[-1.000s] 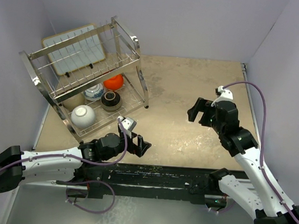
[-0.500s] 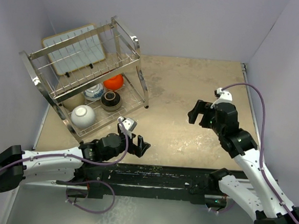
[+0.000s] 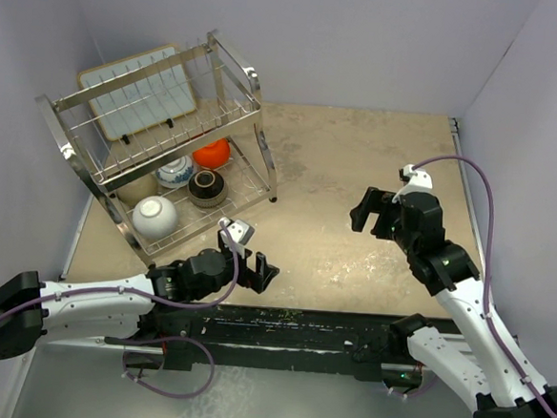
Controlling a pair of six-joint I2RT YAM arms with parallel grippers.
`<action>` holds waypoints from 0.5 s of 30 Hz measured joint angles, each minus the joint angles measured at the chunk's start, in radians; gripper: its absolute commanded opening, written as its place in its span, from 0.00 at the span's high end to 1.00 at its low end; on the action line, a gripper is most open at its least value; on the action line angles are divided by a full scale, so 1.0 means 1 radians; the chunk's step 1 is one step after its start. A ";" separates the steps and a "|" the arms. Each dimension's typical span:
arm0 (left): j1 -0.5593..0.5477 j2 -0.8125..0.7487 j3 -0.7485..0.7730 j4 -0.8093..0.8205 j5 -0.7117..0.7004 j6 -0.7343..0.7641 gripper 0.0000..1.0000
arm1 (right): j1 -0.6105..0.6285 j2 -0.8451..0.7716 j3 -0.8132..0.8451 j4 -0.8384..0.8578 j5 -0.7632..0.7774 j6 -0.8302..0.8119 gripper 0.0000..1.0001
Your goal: Load the bowls into the dish rack
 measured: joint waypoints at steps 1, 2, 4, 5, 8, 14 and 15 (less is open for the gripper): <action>0.000 -0.002 0.000 -0.001 -0.002 0.000 0.01 | 0.000 0.000 -0.002 0.001 0.000 0.000 0.01; 0.000 -0.005 0.000 -0.003 -0.003 0.000 0.01 | 0.000 0.000 -0.004 0.002 0.000 0.000 0.01; 0.000 -0.013 0.000 -0.006 -0.006 0.000 0.01 | 0.000 0.000 -0.007 0.003 0.000 0.000 0.01; 0.000 -0.016 0.000 -0.007 -0.007 0.000 0.01 | 0.000 0.000 -0.008 0.003 0.000 0.000 0.01; 0.000 -0.024 0.000 -0.007 -0.011 0.000 0.01 | 0.000 0.000 -0.008 0.003 0.000 0.000 0.01; 0.000 -0.032 0.000 -0.011 -0.016 0.000 0.01 | 0.000 0.000 -0.008 0.003 0.000 0.000 0.01; 0.000 -0.032 0.000 -0.012 -0.017 0.000 0.01 | 0.000 0.000 -0.008 0.003 0.000 0.000 0.01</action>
